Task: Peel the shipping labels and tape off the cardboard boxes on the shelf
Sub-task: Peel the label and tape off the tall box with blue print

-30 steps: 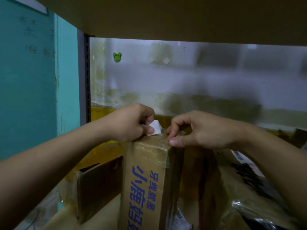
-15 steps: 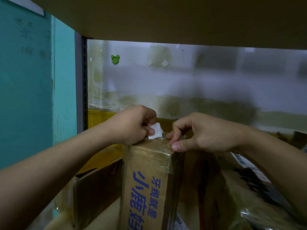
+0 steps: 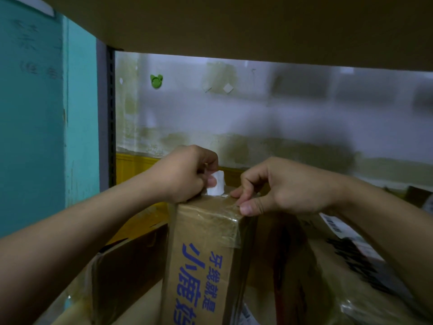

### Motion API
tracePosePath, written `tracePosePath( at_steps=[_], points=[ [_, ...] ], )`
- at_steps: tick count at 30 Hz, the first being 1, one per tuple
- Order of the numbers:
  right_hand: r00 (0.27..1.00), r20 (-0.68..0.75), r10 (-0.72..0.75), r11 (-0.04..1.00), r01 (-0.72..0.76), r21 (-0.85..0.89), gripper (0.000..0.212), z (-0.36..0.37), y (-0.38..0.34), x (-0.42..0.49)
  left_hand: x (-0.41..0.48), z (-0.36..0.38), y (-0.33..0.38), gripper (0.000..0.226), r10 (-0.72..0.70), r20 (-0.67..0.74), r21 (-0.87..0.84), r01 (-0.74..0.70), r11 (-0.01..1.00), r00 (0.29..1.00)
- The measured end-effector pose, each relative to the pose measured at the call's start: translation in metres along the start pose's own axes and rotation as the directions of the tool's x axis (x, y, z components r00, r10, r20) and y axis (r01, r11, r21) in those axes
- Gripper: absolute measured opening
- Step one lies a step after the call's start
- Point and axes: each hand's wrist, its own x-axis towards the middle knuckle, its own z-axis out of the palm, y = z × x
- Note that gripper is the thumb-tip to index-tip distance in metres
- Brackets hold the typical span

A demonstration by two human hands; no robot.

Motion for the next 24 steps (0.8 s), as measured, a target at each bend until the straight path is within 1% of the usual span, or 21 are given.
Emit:
tracePosePath(
  at_steps=[3,7,9,13,16,20,24],
  points=[
    [1.0,0.0,0.006,1.0,-0.006,0.004,0.024,-0.002,0.001,-0.001,0.004,0.001,0.001,0.03,0.028,0.011,-0.027,-0.028,0.999,1.0],
    [1.0,-0.008,0.02,1.0,-0.02,0.008,0.019,-0.004,0.003,-0.003,0.01,0.008,-0.001,0.018,0.076,0.043,-0.041,-0.074,0.996,0.996],
    [1.0,-0.012,0.021,1.0,-0.021,0.005,0.017,-0.004,0.003,-0.004,0.01,0.009,-0.001,0.018,0.071,0.073,-0.075,-0.065,0.995,0.995],
    [1.0,-0.001,0.007,1.0,-0.007,0.007,0.022,-0.002,0.002,-0.002,0.01,0.005,-0.005,0.015,0.036,0.113,-0.184,-0.015,0.983,0.993],
    [1.0,-0.004,-0.009,1.0,0.009,0.013,0.026,-0.002,0.001,-0.001,0.011,0.006,-0.006,0.014,0.028,0.095,-0.193,-0.01,0.981,0.995],
    [1.0,0.011,0.003,1.0,-0.003,0.009,0.013,-0.003,0.002,-0.001,0.013,0.009,-0.005,0.016,0.03,0.046,-0.161,-0.022,0.987,0.998],
    [1.0,0.014,-0.002,1.0,0.002,0.001,0.013,-0.002,0.001,-0.001,0.017,0.011,-0.004,0.027,0.05,0.03,-0.147,-0.045,0.988,0.998]
  ],
)
